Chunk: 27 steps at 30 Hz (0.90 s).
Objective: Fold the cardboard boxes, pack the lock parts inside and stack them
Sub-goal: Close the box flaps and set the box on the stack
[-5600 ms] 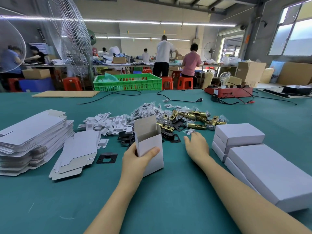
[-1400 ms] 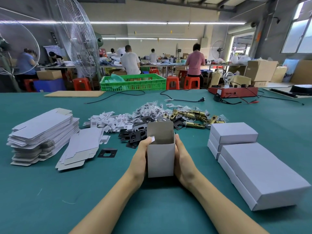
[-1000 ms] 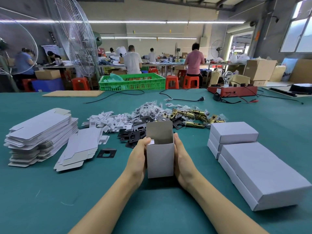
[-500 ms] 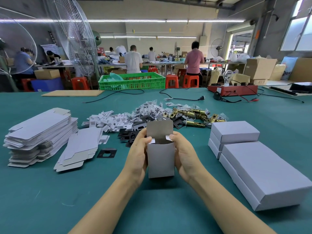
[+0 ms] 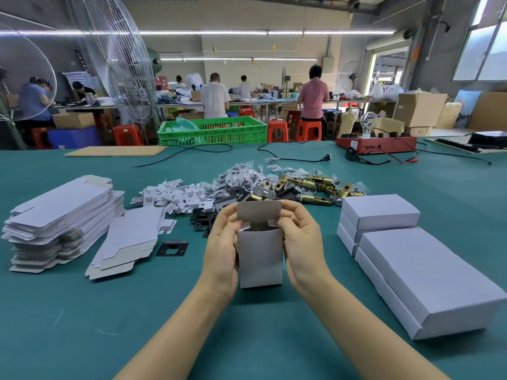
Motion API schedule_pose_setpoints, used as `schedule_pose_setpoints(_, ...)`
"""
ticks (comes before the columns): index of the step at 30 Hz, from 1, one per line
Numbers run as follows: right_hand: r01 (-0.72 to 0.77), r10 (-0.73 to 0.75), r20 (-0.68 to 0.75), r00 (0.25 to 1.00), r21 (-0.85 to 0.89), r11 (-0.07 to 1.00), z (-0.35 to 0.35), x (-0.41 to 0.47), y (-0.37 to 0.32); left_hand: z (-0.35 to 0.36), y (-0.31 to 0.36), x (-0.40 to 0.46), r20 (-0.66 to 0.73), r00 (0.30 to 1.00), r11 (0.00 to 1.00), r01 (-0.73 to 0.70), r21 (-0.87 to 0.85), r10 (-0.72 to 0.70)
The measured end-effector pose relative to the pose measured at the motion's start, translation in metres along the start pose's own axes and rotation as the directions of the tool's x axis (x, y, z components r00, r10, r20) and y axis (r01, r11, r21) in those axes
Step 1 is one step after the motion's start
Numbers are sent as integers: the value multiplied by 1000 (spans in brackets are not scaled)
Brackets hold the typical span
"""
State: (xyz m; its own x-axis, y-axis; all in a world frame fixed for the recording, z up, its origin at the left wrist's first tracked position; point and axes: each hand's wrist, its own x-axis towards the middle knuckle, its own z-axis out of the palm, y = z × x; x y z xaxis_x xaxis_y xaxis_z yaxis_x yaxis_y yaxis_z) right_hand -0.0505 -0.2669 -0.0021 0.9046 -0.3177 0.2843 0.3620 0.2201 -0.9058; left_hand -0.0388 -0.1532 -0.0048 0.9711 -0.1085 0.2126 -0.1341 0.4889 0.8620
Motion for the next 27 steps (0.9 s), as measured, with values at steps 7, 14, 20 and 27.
schedule_pose_setpoints(7, -34, 33, -34, 999, -11, 999, 1, -3, 3, 2, 1, -3, -34, 998, 997, -51, 54, 53)
schedule_pose_setpoints(14, 32, -32, -17, 999, -12, 999, 2, -10, 6, -1, 1, -4, -16, 999, 998, 43, -35, -44)
schedule_pose_setpoints(20, 225, -225, 15, 974, -170, 960, 1, -19, 17, -3, -3, -4, 28, 999, 998, -40, 56, 39)
schedule_pose_setpoints(27, 287, -304, -3, 953, -325, 901, 3, -24, 27, -5, -18, -7, 20, 944, 851, -306, 427, 330)
